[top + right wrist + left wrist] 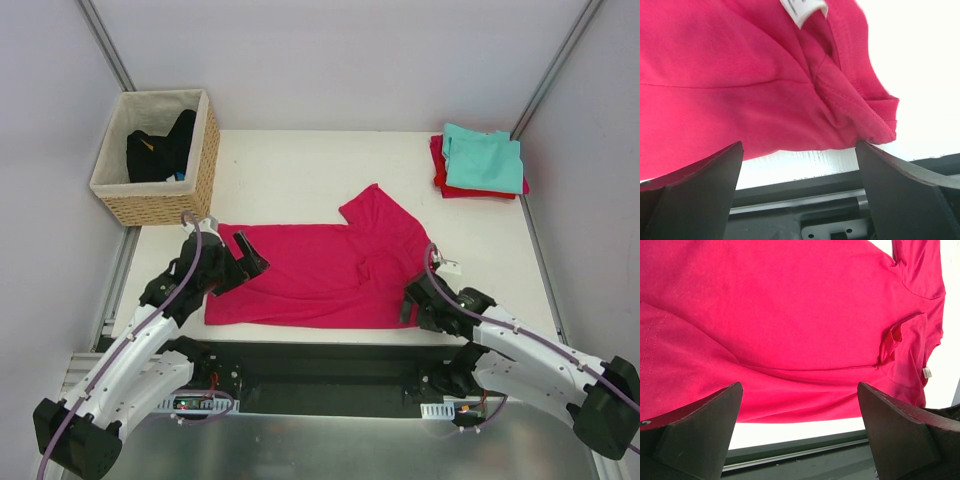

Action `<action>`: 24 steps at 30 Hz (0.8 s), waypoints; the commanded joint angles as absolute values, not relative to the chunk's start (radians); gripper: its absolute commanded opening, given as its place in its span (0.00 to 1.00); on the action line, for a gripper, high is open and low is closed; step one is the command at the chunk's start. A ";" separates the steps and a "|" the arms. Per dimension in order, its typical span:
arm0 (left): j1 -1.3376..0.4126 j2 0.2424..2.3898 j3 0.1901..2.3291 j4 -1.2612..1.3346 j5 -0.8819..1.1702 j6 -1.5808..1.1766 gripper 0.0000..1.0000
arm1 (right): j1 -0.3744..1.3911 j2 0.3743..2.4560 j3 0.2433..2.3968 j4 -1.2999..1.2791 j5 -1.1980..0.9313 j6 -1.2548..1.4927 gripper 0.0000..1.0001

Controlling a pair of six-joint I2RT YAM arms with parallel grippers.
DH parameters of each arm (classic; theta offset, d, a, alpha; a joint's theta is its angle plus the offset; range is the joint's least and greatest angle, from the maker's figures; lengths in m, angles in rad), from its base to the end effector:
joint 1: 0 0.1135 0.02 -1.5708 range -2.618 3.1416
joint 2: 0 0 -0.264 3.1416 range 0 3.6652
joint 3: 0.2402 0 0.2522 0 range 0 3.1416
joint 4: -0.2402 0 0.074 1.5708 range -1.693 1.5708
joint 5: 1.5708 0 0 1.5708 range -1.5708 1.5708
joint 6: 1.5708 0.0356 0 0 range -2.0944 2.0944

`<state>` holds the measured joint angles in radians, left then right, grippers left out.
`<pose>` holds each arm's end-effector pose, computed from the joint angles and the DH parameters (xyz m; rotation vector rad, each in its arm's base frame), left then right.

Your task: Fold and stack the t-shirts

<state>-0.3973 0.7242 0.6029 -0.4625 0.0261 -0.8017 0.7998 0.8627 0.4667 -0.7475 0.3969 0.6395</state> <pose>0.1510 -0.0644 0.2579 -0.4352 2.2013 -0.7052 0.1086 0.0921 0.1777 -0.0938 2.5653 -0.0211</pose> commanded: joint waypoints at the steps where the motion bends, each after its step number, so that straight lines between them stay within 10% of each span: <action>1: -0.383 0.715 0.569 -0.451 0.052 -0.824 0.99 | 0.810 0.834 0.566 -0.796 0.474 0.624 1.00; 24: -0.383 0.851 0.417 -0.278 0.006 -0.830 0.99 | 0.811 0.885 0.634 -0.798 0.479 0.586 1.00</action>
